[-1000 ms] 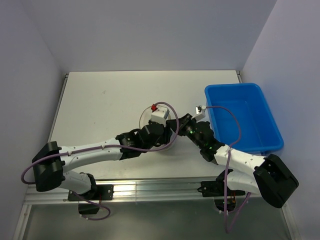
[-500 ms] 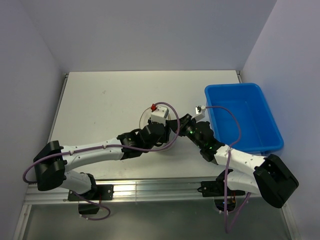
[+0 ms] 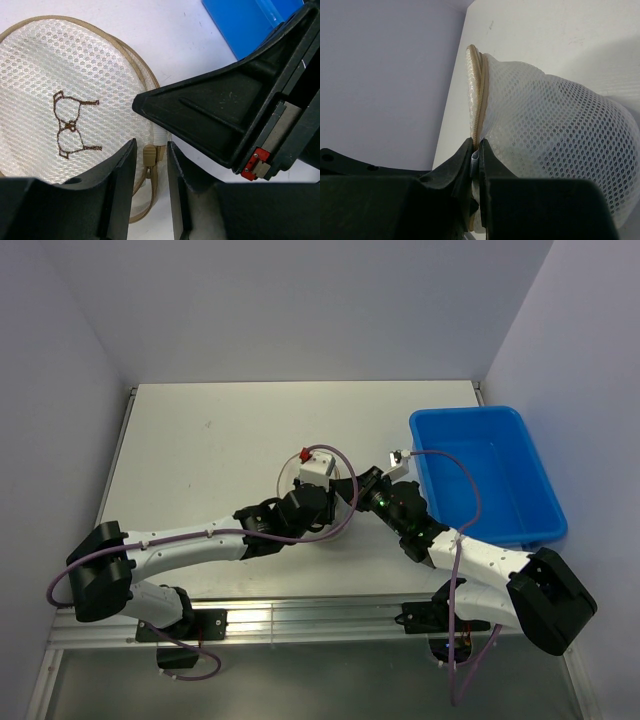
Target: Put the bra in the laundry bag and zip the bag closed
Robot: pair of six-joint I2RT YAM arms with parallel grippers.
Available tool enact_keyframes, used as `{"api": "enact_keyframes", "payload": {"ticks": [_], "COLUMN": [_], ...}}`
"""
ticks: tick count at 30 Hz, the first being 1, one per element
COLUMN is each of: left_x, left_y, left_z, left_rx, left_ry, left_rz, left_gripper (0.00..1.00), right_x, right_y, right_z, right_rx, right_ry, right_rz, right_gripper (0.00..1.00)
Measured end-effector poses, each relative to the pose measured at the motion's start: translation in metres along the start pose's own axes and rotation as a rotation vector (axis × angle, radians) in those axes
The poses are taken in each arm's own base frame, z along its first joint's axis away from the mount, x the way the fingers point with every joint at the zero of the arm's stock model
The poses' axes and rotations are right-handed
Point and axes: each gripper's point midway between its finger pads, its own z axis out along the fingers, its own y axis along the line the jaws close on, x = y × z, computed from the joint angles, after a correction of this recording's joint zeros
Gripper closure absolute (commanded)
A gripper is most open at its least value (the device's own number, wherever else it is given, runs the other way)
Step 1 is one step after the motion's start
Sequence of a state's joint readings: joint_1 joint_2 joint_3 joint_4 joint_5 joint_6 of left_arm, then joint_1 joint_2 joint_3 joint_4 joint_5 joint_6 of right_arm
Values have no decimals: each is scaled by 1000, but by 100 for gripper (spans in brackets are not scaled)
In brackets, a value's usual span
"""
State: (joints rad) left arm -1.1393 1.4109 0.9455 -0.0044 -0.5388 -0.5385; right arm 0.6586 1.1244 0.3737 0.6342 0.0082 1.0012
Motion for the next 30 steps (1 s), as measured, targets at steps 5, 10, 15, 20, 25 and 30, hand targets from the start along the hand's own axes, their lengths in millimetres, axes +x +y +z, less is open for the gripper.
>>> {"api": "enact_keyframes", "payload": {"ticks": [5, 10, 15, 20, 25, 30], "left_x": [0, 4, 6, 7, 5, 5], "left_y": [0, 3, 4, 5, 2, 2], "left_z": [0, 4, 6, 7, 8, 8], "left_rx": [-1, -10, -15, -17, -6, 0], "left_ry": [0, 10, 15, 15, 10, 3], "left_rz": [0, 6, 8, 6, -3, -7], "left_gripper": [75, 68, 64, 75, 100, 100], "right_x": [0, -1, -3, -5, -6, -7], "right_y": [0, -3, -6, -7, -6, -7], "right_z": [0, 0, 0, 0, 0, 0], "right_rx": [0, 9, 16, 13, 10, 8], "right_ry": [0, -1, -1, 4, 5, 7], "right_rz": [0, 1, 4, 10, 15, 16], "right_gripper": [100, 100, 100, 100, 100, 100]}}
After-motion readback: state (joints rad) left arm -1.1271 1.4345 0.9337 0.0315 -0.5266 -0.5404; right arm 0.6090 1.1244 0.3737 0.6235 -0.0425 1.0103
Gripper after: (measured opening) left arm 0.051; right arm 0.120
